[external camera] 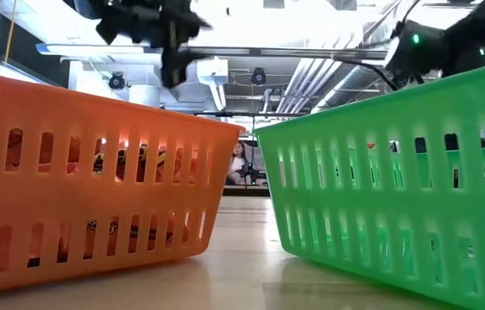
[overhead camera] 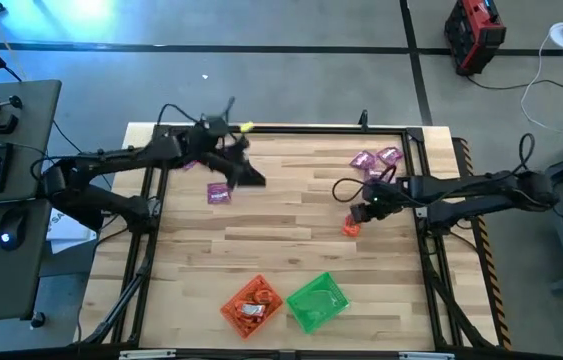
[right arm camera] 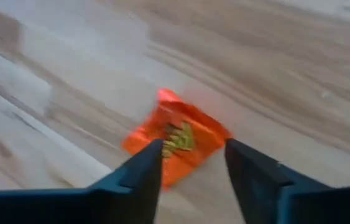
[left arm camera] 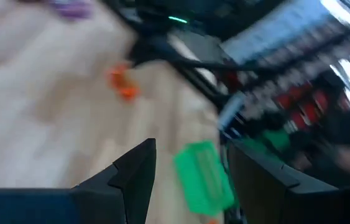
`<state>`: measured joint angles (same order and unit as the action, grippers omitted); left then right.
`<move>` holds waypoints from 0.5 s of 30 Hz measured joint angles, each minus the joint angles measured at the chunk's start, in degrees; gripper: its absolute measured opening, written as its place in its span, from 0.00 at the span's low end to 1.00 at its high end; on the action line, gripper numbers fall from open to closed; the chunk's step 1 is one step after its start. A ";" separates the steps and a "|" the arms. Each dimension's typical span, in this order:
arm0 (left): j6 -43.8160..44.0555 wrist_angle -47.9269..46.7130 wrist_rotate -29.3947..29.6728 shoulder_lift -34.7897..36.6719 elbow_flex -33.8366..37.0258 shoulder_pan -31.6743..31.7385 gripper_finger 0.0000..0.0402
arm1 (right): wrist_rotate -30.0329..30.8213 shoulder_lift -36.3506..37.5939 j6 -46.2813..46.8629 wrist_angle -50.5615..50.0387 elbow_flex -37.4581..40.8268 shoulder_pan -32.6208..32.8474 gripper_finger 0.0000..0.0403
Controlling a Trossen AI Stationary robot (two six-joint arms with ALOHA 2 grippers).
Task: Sort candy by brand, put in halloween buckets
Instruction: Put the orange candy into the orange basket
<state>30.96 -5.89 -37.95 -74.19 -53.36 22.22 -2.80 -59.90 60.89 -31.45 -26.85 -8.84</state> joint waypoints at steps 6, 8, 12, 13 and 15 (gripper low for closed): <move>5.82 9.16 11.91 0.02 0.00 -14.53 0.46 | -4.05 0.31 -12.67 4.47 4.33 -5.39 0.63; 9.01 10.21 17.79 0.02 0.00 -18.45 0.46 | -4.33 0.29 -15.03 6.12 4.77 -6.41 0.66; 15.00 11.61 25.56 0.02 0.00 -24.54 0.46 | -7.39 -0.06 -17.97 10.27 4.94 -7.44 0.67; 16.23 12.06 26.75 0.02 0.00 -25.69 0.46 | -7.74 -0.24 -18.31 10.27 4.99 -7.41 0.66; 18.18 13.29 28.45 0.02 0.00 -27.37 0.46 | -7.77 -0.90 -18.50 9.71 5.01 -7.41 0.64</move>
<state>49.14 7.40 -9.51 -74.17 -53.36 -5.15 -10.57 -60.81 42.39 -21.73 -21.85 -16.25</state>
